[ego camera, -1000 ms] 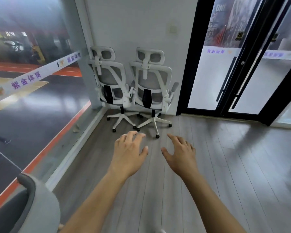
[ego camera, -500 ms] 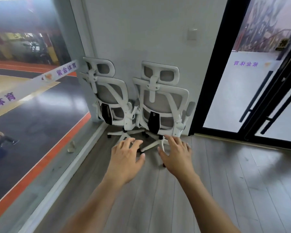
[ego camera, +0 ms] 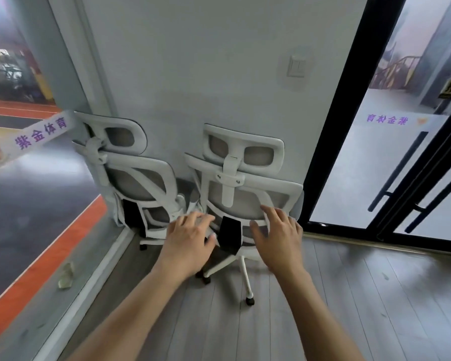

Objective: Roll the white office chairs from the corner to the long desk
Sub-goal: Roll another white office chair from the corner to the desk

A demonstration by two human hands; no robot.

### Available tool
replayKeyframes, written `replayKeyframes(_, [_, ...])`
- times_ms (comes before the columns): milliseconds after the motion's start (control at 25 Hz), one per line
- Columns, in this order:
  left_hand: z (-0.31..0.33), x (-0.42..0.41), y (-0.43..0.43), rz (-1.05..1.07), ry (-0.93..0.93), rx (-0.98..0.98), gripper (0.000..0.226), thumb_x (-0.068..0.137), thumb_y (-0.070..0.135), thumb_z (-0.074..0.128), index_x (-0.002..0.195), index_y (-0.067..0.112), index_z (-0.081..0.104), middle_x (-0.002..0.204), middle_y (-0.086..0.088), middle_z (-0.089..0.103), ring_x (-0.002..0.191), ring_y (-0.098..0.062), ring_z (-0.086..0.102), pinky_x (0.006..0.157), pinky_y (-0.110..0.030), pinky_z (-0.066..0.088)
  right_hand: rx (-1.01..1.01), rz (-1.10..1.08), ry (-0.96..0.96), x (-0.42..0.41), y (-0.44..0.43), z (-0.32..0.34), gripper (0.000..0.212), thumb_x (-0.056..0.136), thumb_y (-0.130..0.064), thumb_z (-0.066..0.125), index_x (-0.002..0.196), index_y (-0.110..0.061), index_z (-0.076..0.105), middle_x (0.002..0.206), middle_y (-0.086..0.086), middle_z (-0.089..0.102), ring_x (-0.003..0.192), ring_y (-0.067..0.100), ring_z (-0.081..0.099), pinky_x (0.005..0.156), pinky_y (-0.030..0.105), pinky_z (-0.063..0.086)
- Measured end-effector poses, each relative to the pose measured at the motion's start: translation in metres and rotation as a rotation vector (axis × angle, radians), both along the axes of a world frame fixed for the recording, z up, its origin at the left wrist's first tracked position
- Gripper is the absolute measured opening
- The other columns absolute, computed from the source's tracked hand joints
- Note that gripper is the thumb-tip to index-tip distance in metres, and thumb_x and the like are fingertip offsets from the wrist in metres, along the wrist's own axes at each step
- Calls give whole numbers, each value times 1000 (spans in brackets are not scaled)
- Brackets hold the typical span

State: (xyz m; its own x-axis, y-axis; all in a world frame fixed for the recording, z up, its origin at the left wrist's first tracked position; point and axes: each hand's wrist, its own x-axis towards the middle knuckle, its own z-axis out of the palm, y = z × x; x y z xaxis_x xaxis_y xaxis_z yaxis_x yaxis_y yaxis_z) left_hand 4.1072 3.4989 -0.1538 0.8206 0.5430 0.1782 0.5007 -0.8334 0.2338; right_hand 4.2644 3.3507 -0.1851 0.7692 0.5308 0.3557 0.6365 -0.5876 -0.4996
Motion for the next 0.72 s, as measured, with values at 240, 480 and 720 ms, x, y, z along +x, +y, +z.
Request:
replayKeyframes(240, [2, 98, 90, -49, -7, 5, 46, 100, 41, 40, 145, 34, 34, 145, 3, 42, 129, -23, 44, 108, -43, 35, 22, -116, -20, 102, 86, -2, 55, 92, -62, 56, 137, -31, 56, 133, -3, 62, 125, 25, 54, 111, 44, 34])
replayKeyframes(480, [3, 170, 172, -44, -31, 24, 46, 100, 40, 45, 143, 27, 42, 146, -3, 43, 131, -28, 44, 108, -44, 36, 77, -228, 31, 173, 156, -12, 57, 87, -70, 55, 118, -22, 52, 113, 1, 64, 108, 28, 55, 99, 47, 43])
replayKeyframes(720, [-44, 211, 262, -137, -46, -105, 59, 86, 67, 36, 128, 29, 54, 133, 0, 51, 127, -27, 46, 107, -45, 34, 75, -339, -111, 189, 167, -54, 53, 87, -75, 50, 84, -24, 62, 87, -6, 65, 96, 22, 58, 100, 40, 40])
